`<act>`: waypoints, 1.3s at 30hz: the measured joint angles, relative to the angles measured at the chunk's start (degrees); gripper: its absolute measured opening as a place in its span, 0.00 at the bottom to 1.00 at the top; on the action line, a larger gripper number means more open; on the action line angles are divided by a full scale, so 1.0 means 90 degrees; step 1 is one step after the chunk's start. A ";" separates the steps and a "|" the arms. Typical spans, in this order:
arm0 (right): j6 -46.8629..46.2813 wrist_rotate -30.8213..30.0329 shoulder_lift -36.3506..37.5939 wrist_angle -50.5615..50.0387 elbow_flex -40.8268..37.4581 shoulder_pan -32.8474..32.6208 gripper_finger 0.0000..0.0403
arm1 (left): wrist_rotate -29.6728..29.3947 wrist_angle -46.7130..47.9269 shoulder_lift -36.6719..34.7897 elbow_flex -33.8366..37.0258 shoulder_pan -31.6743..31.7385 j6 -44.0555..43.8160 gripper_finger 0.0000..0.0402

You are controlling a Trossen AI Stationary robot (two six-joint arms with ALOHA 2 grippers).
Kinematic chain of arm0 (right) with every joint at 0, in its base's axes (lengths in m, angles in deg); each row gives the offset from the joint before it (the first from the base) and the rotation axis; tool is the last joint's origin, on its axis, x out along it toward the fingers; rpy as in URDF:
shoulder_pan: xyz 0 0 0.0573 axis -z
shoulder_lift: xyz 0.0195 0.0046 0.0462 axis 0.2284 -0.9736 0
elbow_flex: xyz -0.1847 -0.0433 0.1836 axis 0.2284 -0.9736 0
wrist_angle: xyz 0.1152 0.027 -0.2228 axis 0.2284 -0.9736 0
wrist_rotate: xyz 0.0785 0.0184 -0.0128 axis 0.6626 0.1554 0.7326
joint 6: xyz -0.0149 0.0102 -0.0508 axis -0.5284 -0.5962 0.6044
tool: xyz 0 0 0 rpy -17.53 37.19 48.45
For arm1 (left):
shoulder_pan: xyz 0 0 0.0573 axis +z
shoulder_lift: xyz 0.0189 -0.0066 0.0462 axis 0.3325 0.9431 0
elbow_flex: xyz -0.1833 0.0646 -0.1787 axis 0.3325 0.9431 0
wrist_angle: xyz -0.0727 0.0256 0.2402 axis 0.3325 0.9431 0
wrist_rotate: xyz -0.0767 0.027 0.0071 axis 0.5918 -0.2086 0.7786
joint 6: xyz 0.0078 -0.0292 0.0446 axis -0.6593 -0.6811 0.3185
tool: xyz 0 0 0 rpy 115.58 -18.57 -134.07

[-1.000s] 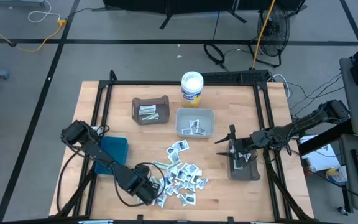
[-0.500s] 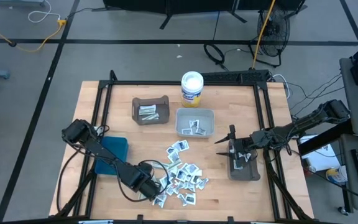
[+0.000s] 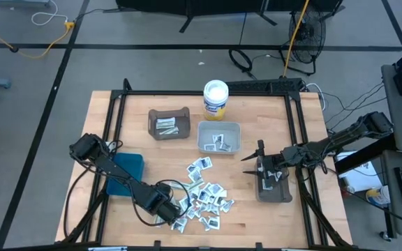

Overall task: Pick & Place First Aid Supplies
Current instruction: Put the green bandage pack into the top black bin

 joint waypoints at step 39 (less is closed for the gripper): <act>-0.0022 -0.0002 0.0000 -0.0027 -0.0002 0.0001 0.52 | -0.3249 0.1855 -0.2374 -0.0004 0.2339 0.4192 0.38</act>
